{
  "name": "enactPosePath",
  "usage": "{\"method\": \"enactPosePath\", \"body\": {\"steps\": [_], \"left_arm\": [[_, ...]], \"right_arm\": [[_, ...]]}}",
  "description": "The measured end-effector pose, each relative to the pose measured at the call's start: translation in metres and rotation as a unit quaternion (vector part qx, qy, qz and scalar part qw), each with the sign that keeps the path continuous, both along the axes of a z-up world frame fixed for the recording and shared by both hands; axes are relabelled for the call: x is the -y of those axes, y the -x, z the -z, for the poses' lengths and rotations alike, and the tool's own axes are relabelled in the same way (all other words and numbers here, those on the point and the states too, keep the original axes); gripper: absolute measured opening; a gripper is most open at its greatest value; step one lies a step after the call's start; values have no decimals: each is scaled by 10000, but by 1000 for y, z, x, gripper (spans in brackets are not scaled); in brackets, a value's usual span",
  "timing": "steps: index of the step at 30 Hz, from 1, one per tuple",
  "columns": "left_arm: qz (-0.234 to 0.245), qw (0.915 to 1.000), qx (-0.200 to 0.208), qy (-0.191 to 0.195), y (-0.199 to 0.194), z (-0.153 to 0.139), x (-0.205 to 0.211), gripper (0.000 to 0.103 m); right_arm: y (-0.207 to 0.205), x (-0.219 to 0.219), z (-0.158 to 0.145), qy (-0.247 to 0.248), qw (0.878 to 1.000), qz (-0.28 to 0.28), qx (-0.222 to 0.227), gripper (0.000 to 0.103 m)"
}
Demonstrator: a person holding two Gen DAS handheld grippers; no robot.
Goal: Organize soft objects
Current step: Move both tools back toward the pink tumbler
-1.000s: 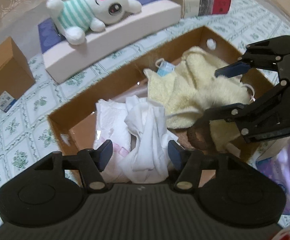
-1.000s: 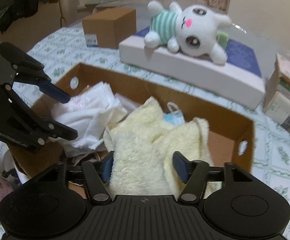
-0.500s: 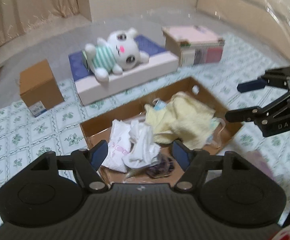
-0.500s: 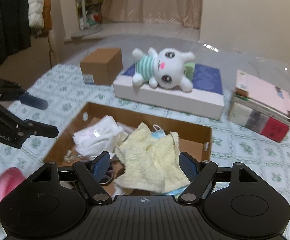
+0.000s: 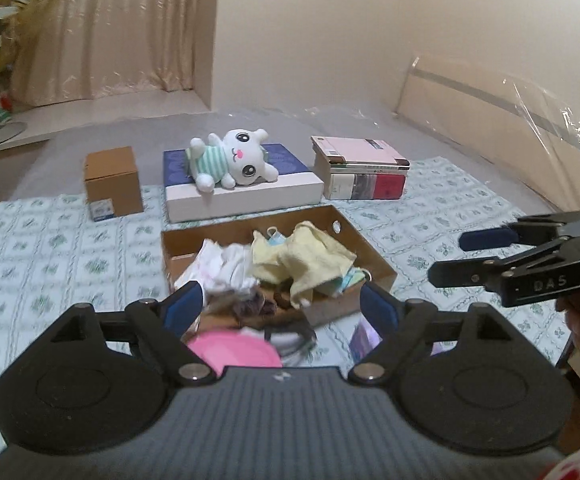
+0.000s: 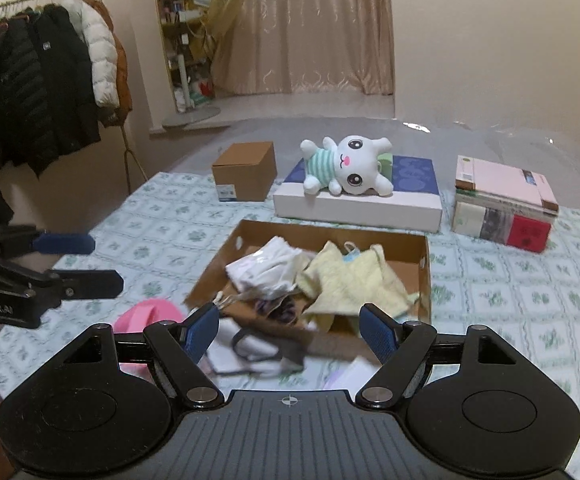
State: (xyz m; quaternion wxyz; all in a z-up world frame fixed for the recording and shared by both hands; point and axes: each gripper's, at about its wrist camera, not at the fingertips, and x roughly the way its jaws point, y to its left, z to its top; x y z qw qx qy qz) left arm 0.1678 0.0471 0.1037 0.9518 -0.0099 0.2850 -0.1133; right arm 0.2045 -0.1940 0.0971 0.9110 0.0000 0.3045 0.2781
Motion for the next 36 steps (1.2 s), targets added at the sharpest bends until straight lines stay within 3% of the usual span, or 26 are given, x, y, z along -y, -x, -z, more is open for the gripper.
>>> {"method": "enactPosePath", "body": {"steps": [8,15,22,36], "left_arm": [[-526,9981,320,-40,77,28,17,84],[-825,9962,263,-87,117,51,24,84],[-920,9954,-263,63,136,72,25,84],[-1029,9933,-491,176,146,83,23,84]], "right_arm": [[74,9,24,-235,9994,243,-36,77],[117,24,42,-397,9979,498,-61,77],[141,35,62,-410,9969,635,-225,77],[152,37,74,-341,9967,640,-366,77]]}}
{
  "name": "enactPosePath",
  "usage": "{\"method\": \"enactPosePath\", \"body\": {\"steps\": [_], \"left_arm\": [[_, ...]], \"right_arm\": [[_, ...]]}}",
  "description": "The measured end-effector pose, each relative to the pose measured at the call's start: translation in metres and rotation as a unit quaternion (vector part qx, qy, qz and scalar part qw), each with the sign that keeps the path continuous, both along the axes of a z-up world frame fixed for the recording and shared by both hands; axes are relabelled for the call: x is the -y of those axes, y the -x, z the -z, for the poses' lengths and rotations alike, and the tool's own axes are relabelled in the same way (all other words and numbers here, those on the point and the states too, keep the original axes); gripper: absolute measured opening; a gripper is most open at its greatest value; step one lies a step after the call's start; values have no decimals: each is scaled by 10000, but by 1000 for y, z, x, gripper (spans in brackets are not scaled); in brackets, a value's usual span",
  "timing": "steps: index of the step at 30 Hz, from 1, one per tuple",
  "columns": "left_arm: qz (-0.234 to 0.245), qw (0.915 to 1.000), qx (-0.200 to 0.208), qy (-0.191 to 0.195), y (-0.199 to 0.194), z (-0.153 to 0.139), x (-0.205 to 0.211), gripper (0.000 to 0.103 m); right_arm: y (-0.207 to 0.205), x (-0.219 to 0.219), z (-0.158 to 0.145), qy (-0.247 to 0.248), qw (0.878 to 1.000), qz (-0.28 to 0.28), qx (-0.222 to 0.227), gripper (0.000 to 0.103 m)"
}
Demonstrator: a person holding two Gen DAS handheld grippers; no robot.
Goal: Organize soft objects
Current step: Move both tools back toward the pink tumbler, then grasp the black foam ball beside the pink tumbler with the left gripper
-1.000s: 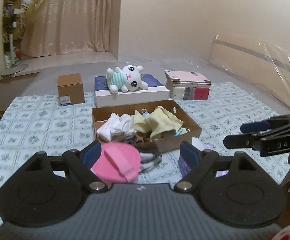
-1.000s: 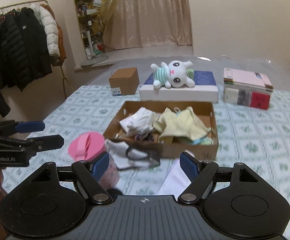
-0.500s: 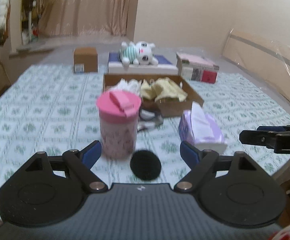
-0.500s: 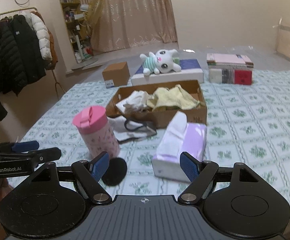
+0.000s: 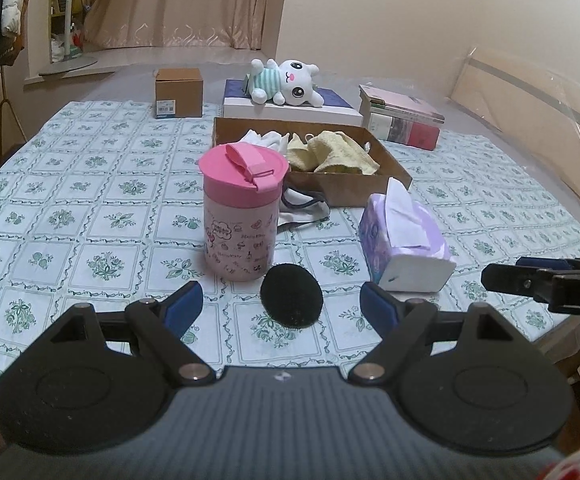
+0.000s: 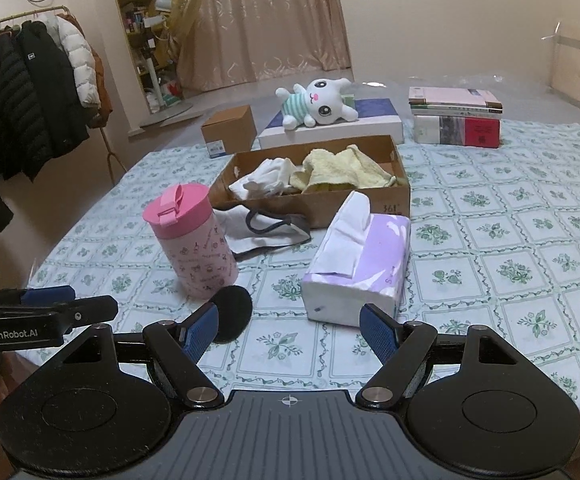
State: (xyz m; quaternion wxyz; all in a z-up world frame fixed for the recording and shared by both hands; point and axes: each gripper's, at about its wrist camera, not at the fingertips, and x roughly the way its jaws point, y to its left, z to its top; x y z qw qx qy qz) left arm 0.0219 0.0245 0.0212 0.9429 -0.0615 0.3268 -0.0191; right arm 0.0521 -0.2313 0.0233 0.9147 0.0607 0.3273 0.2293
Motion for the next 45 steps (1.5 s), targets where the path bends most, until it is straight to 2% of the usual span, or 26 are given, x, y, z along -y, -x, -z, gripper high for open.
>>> {"method": "enactPosePath", "body": {"steps": [19,29,45], "left_arm": [[-48,10000,-79,30,-3,10,2,84],[-95,9995,-312,18,-13,27,4,84],[-108,9987,-488,21,-50,57,11,84]], "right_arm": [[-3,3,5,17,10000,56,-42,77],[-10,7,17,0,9998,125,-173,77],[-38,5,34,123,9999,83,-77,77]]}}
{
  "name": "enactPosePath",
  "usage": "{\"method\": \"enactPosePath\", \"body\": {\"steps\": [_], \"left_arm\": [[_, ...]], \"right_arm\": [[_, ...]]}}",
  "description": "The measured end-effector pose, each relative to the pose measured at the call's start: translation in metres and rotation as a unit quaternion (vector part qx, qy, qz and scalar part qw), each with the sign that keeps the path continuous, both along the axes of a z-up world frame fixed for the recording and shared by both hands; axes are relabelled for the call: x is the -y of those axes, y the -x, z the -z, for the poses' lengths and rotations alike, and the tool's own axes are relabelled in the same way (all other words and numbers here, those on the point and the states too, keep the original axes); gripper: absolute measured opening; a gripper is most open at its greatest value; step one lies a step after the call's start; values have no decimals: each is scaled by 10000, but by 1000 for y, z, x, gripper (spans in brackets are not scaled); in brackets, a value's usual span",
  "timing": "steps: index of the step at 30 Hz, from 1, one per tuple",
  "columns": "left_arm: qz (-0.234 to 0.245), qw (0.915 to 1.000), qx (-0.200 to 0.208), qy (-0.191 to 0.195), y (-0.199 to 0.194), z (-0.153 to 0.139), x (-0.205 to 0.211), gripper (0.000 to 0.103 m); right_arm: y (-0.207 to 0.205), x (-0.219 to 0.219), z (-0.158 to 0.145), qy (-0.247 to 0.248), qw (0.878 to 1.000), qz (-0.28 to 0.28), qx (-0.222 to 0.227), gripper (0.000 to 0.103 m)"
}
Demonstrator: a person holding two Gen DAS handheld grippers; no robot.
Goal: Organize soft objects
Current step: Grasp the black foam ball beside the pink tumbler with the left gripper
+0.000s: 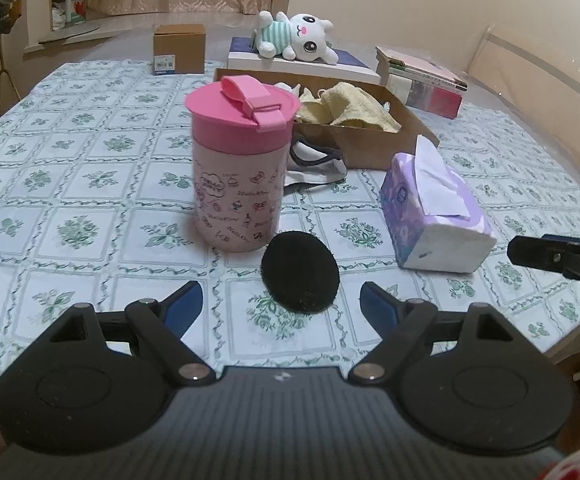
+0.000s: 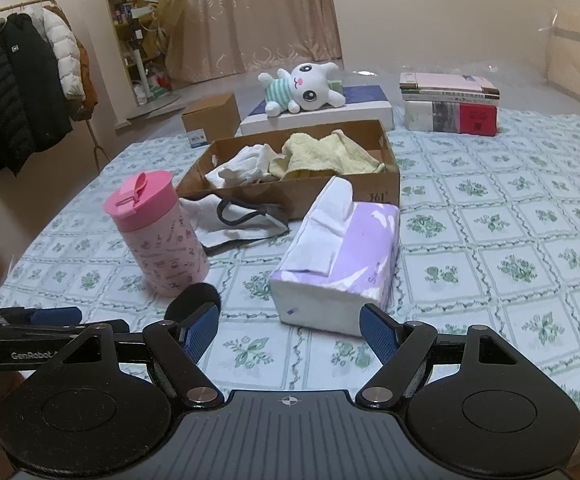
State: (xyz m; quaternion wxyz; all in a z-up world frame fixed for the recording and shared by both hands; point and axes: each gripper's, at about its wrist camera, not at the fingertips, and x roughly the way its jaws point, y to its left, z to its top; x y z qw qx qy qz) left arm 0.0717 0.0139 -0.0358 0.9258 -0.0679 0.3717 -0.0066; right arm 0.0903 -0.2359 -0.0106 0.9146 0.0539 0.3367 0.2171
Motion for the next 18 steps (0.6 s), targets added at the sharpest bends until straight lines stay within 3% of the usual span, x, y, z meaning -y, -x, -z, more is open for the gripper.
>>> {"method": "enactPosePath", "body": {"steps": [18], "left_arm": [[214,9987,-337,-323,-67,56,23,84]], "right_arm": [[-44,7,27,33,10000,81,10,77]]}}
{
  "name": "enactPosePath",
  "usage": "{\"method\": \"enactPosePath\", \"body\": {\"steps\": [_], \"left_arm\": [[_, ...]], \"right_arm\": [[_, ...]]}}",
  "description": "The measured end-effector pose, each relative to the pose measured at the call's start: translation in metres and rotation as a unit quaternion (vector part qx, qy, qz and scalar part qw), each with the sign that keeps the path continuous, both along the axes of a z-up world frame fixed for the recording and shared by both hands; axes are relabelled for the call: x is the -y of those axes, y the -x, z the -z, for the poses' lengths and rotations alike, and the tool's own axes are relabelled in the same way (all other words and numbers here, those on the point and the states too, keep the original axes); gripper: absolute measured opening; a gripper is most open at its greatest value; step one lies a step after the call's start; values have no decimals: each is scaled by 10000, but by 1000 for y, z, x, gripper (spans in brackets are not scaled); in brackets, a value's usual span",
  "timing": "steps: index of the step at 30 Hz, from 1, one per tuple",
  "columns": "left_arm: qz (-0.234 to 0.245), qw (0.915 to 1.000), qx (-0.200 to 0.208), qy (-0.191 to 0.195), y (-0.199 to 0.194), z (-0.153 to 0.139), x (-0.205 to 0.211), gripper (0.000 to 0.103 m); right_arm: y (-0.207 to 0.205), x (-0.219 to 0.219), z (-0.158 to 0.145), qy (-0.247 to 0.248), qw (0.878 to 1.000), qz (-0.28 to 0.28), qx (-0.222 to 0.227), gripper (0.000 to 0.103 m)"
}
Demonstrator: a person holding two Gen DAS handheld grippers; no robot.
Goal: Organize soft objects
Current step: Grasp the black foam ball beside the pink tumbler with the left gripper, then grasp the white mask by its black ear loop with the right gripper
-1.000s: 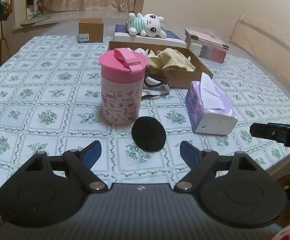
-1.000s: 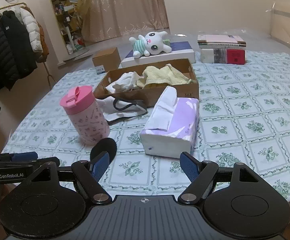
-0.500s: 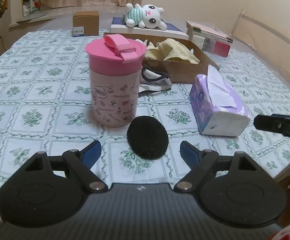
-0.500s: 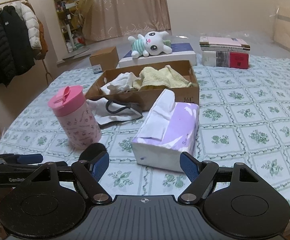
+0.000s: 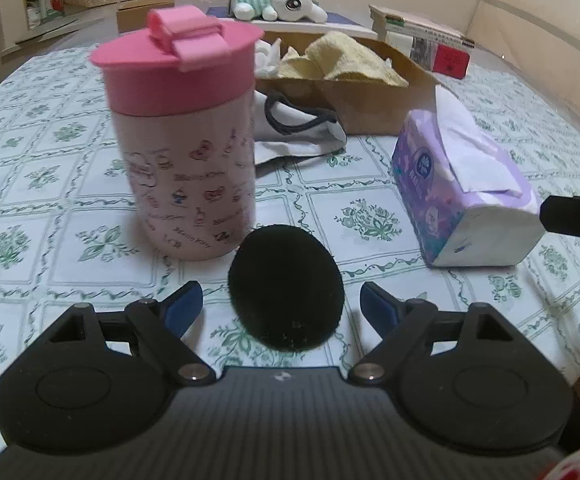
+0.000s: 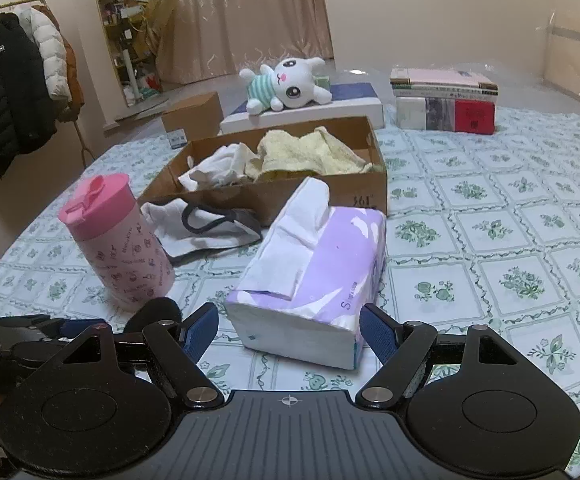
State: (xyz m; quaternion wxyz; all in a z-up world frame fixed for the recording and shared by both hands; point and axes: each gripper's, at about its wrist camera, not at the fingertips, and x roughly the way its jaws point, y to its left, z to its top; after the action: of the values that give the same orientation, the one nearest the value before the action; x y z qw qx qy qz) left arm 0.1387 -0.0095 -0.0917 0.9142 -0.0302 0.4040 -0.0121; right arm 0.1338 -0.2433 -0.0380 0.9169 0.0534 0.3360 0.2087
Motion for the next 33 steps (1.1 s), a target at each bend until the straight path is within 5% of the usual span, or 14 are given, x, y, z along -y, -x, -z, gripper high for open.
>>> {"method": "enactPosePath", "body": {"steps": [23,33], "left_arm": [[374,9993,-28,-76,-5,5,0,62],[849,9958,37,-352,24,-24,-67,62]], "right_arm": [[-8,5,4,58,10000,-31,22,77],[-27,-23,-24,877,9843,-1391,643,77]]}}
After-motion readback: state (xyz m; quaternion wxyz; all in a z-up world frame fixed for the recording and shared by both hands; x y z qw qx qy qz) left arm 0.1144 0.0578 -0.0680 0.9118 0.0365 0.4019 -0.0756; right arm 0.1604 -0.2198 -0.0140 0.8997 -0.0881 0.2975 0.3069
